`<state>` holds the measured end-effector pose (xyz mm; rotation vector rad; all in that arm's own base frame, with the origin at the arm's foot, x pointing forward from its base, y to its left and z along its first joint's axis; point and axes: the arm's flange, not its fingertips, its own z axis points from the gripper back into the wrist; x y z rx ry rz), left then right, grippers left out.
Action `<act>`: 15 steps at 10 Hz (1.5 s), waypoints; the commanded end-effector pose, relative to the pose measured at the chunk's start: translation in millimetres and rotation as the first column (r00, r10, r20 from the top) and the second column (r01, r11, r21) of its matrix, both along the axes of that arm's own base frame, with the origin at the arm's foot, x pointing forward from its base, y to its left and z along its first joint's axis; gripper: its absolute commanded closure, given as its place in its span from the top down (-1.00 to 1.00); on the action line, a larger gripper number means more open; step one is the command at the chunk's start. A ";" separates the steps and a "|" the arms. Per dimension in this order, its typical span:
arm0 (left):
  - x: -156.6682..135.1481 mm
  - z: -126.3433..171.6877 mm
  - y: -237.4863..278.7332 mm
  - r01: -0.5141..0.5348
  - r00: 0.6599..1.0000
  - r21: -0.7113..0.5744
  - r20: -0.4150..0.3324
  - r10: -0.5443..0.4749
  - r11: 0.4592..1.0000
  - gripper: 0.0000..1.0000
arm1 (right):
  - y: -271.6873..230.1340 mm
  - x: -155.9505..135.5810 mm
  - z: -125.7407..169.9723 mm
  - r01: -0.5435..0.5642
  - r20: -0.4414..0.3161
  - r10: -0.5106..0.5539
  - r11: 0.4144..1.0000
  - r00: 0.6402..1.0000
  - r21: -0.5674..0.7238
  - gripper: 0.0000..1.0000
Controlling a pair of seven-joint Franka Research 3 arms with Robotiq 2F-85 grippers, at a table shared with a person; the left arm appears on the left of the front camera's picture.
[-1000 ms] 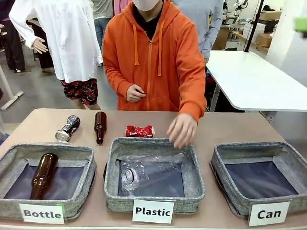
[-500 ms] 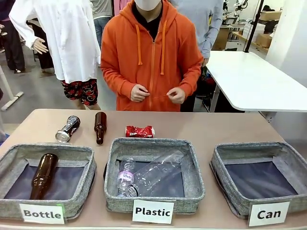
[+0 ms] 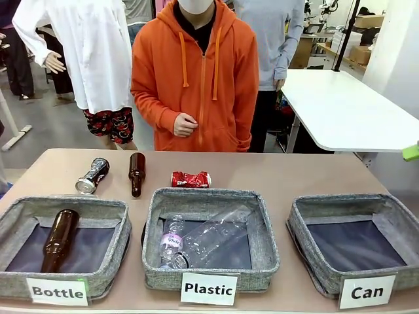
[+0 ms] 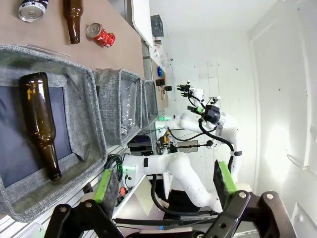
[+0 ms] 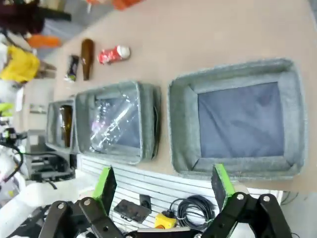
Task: Sort the can waste into the basket.
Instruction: Pick up the can waste from the table and place it in the right Fabric basket.
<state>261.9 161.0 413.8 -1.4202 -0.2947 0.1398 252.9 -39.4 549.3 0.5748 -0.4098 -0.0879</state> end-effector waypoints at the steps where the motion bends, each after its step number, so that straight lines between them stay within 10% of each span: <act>1: 0.5 4.2 -0.3 -0.003 1.000 -0.014 -0.001 0.003 1.000 1.00 | 28.3 34.7 18.3 -0.068 -0.062 0.060 0.987 0.996 -0.144 1.00; 5: 0.5 4.2 -0.3 -0.003 1.000 -0.014 -0.001 0.003 1.000 1.00 | 185.3 161.3 30.2 -0.420 -0.284 0.312 0.734 0.907 -0.534 1.00; 8: 0.5 4.2 -0.3 -0.003 1.000 -0.014 -0.001 0.003 1.000 1.00 | 281.0 267.0 -11.7 -0.489 -0.430 0.257 0.621 0.865 -0.612 1.00; 11: 0.5 4.2 -0.3 -0.003 1.000 -0.014 -0.001 0.003 1.000 1.00 | 345.6 324.4 -87.1 -0.460 -0.400 0.260 0.686 0.879 -0.564 1.00; 14: 0.5 4.2 -0.3 -0.003 1.000 -0.014 -0.001 0.003 1.000 1.00 | 348.0 320.0 -116.3 -0.336 -0.284 0.210 0.774 0.936 -0.537 1.00; 15: 0.5 4.2 -0.3 -0.003 1.000 -0.014 -0.001 0.003 1.000 1.00 | 361.0 328.7 -125.0 -0.476 -0.403 0.284 0.699 0.870 -0.534 1.00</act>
